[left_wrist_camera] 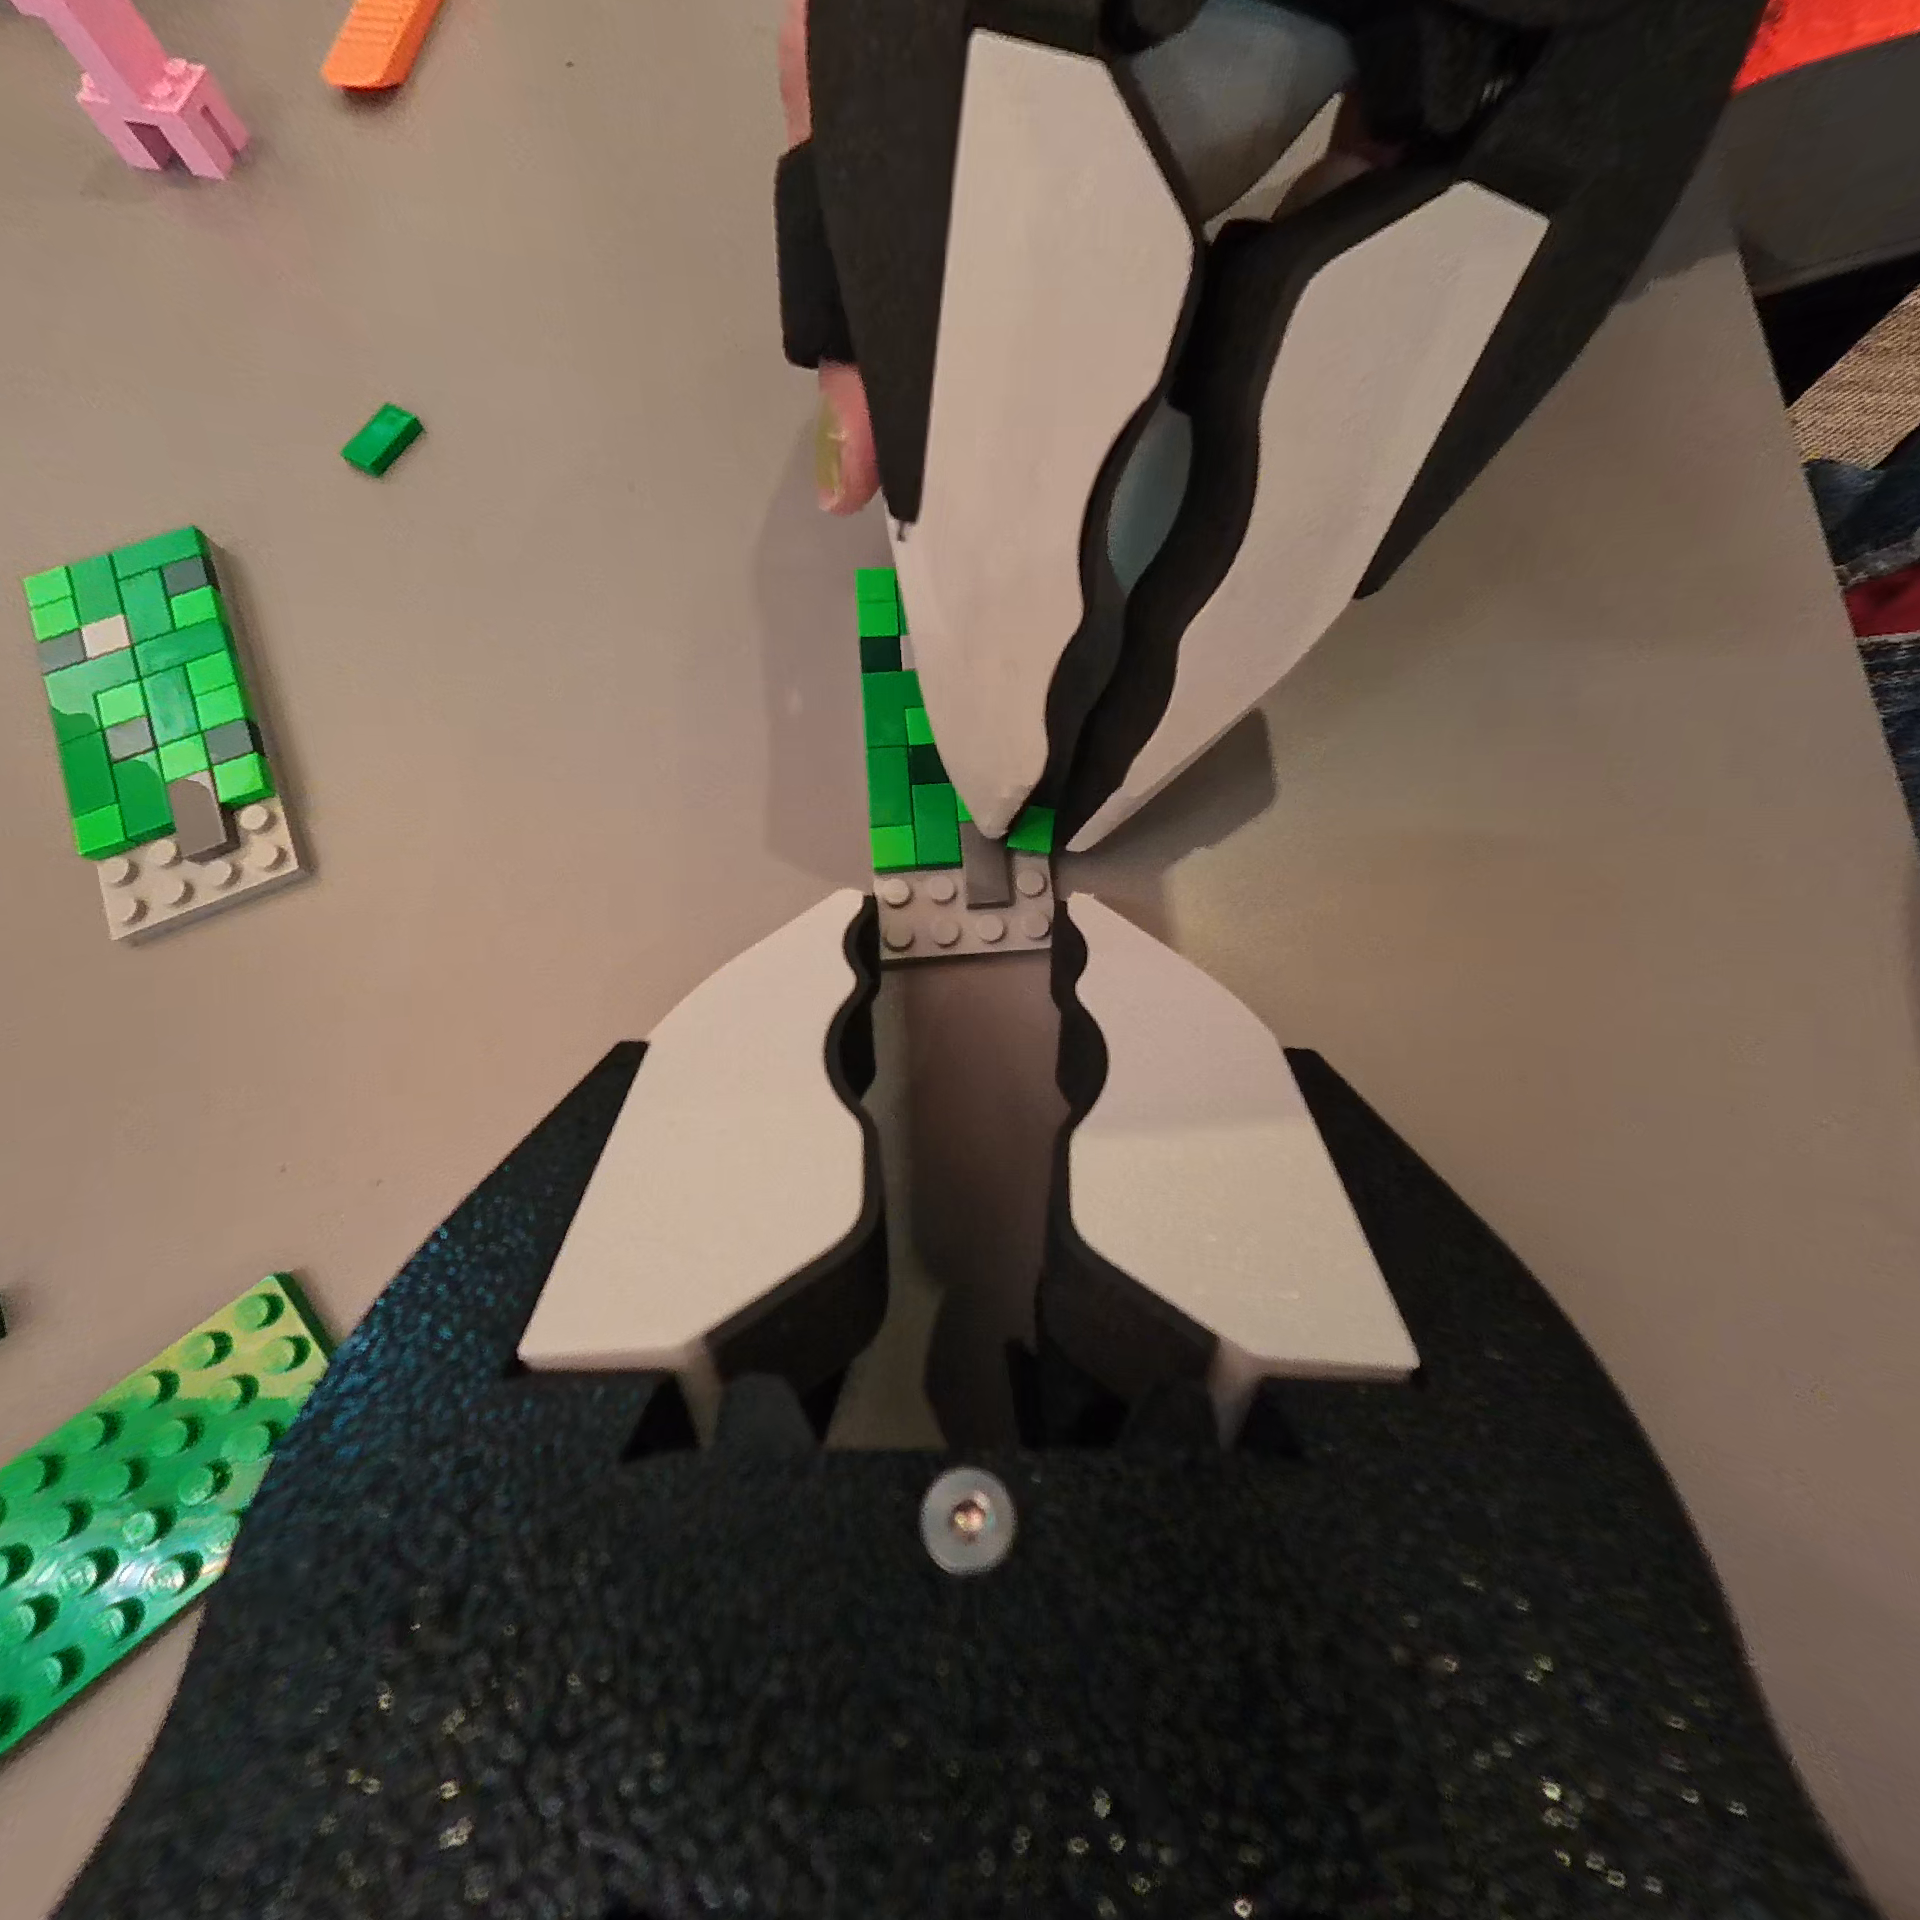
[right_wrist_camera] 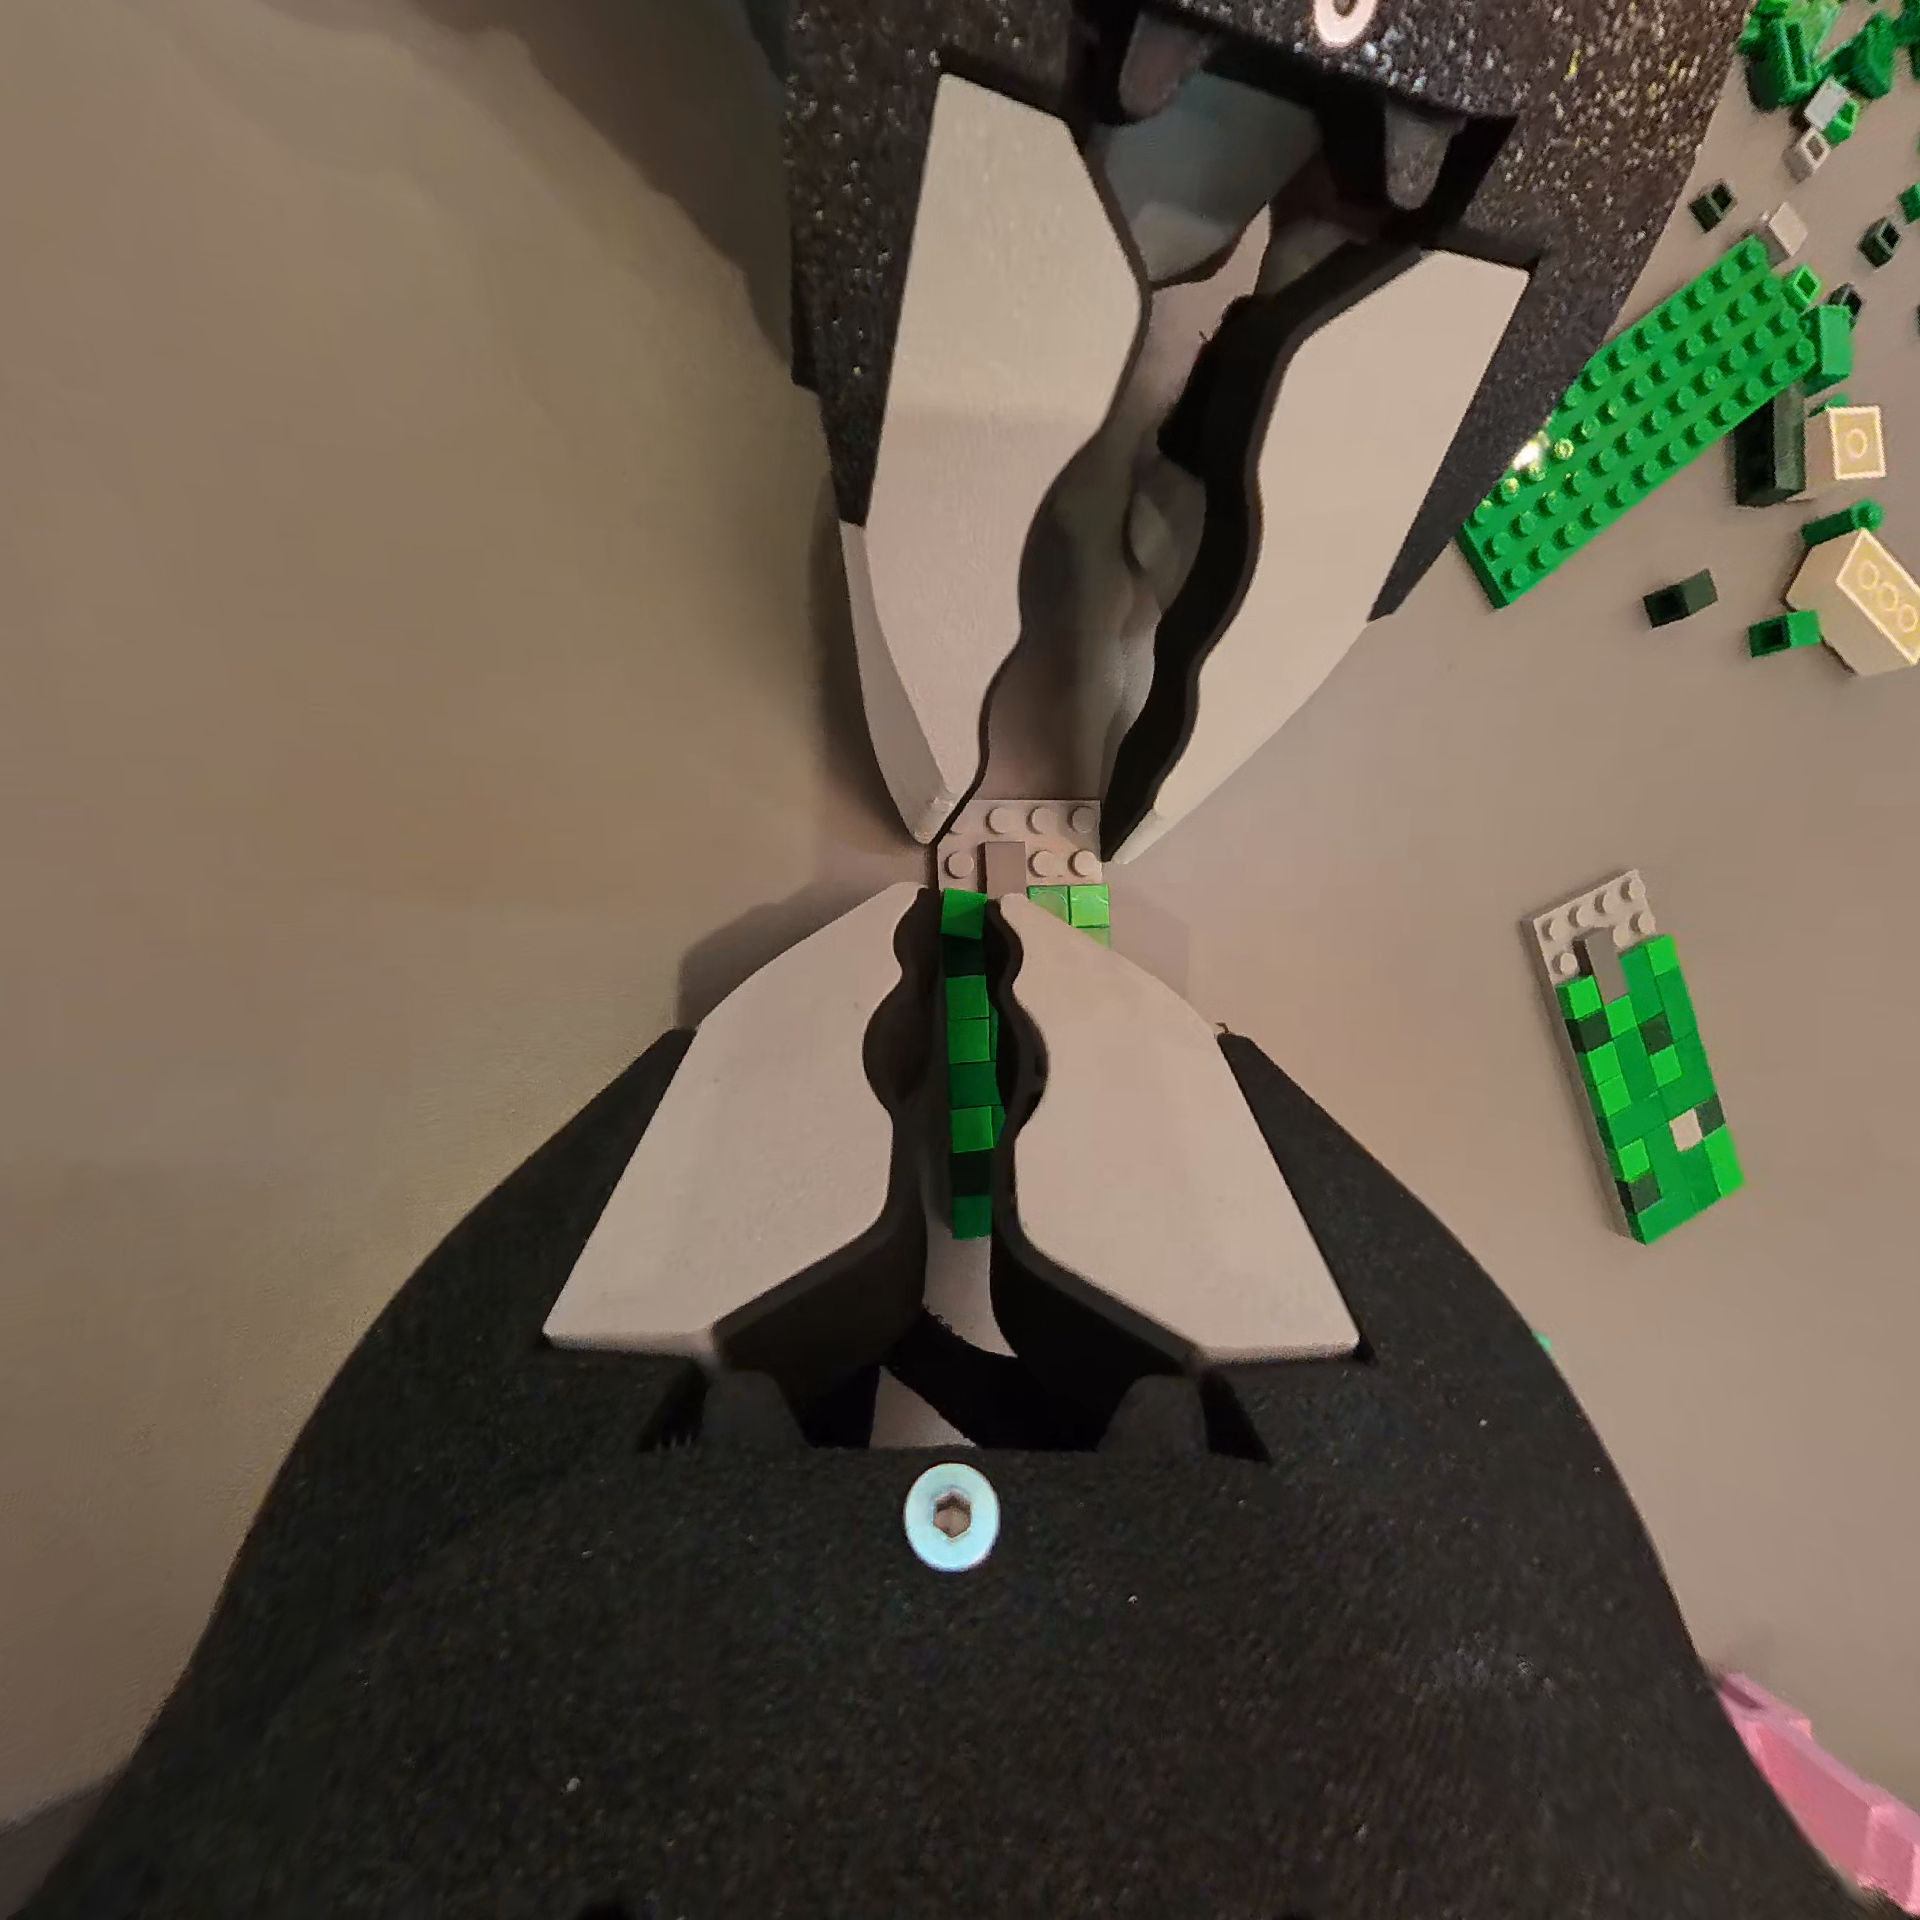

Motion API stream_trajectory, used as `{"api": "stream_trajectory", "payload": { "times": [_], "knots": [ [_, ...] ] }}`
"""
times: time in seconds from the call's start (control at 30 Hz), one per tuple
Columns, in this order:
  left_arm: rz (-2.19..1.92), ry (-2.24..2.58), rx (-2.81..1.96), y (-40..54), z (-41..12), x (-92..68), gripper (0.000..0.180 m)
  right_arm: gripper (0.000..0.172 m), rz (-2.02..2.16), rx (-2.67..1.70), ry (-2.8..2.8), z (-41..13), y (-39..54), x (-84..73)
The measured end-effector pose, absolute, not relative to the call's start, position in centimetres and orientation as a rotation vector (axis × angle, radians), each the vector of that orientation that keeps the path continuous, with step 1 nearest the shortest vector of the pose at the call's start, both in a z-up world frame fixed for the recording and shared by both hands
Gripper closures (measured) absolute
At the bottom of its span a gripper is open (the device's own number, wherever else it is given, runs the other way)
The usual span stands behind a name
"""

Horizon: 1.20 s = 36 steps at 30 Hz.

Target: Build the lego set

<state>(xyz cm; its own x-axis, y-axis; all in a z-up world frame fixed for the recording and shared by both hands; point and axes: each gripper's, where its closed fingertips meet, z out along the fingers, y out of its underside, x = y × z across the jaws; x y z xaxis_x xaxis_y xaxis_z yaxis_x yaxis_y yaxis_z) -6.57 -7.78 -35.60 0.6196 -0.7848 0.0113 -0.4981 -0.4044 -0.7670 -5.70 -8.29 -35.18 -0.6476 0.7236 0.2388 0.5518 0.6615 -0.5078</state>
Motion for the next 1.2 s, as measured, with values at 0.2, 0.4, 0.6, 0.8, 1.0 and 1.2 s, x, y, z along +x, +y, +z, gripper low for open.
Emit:
{"api": "stream_trajectory", "payload": {
  "times": [0.2, 0.4, 0.6, 0.8, 1.0, 1.2],
  "knots": [
    [-0.491, 1.004, -2.089, -7.8, -35.6, -6.6, 0.15, 0.163, 0.549, -0.948, -2.489, -35.2, -8.4, -5.7],
    [-0.495, 1.002, -2.091, -7.9, -35.7, -6.6, 0.15, 0.163, 0.546, -0.908, -2.499, -35.2, -8.4, -5.7],
    [-0.497, 1.0, -2.092, -7.9, -35.7, -6.6, 0.149, 0.163, 0.527, -0.874, -2.496, -35.2, -8.4, -5.7],
    [-0.499, 0.986, -2.099, -7.8, -35.7, -6.6, 0.149, 0.158, 0.524, -0.875, -2.448, -34.6, -8.1, -5.8],
    [-0.529, 0.872, -2.119, -7.2, -35.2, -7.4, 0.149, 0.144, 0.44, -0.846, -2.292, -34.0, -7.2, -5.7],
    [-0.621, 0.716, -2.095, -6.5, -34.0, -8.0, 0.149, 0.134, 0.084, -0.699, -2.064, -34.5, -4.7, -5.8]
  ]
}}
